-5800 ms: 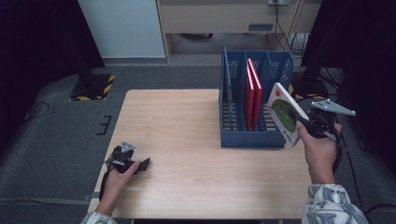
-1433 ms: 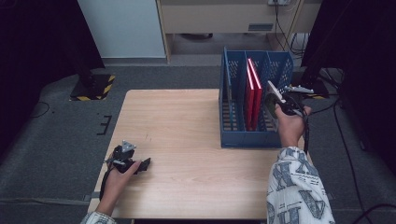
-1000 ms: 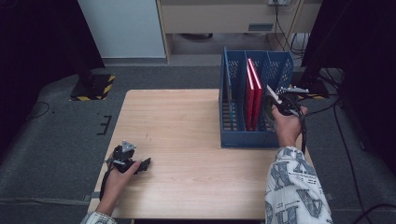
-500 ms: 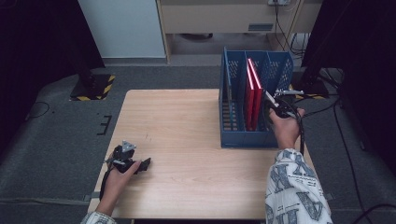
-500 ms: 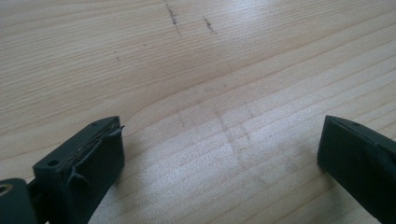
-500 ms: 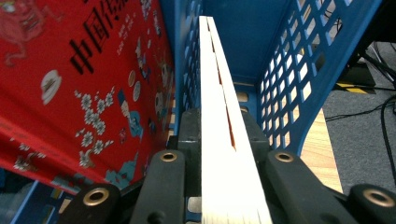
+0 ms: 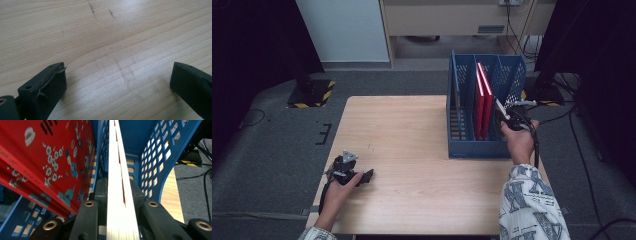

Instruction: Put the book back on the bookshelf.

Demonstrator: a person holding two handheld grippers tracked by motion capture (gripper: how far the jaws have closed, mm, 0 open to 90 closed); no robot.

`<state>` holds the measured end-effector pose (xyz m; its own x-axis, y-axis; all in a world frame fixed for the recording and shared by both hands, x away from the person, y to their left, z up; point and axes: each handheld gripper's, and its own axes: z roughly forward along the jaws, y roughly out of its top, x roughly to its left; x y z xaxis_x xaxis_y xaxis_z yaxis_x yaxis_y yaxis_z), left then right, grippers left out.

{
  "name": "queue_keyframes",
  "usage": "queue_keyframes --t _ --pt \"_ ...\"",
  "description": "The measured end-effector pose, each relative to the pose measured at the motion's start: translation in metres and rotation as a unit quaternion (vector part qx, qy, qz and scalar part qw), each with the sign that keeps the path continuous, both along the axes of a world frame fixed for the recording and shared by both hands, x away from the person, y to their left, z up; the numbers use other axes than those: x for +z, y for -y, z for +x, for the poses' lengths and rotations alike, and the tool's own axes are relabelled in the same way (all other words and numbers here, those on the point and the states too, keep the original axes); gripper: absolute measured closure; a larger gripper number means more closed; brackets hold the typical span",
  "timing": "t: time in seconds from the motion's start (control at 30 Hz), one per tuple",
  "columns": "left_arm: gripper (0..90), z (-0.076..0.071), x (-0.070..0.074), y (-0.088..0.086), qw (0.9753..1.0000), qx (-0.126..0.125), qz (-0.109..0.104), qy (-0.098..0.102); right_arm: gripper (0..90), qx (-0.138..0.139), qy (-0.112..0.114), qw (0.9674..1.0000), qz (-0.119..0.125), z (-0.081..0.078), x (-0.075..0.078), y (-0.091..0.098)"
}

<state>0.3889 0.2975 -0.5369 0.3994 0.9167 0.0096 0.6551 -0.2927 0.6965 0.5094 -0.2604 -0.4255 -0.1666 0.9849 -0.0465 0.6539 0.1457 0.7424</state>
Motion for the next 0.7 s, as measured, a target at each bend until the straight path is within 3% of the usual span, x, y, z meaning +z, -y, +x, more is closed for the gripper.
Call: queue_keyframes --t 0.37,0.7 --pt "0.0 0.0001 0.0 0.0001 1.0 0.0 0.0 0.0 74.6 0.005 -0.006 1.0 -0.002 -0.0018 0.0001 -0.0013" --pt "0.0 0.0001 0.0 0.0001 1.0 -0.001 0.0 0.0 75.9 -0.002 0.004 1.0 -0.002 -0.002 0.001 0.0032"
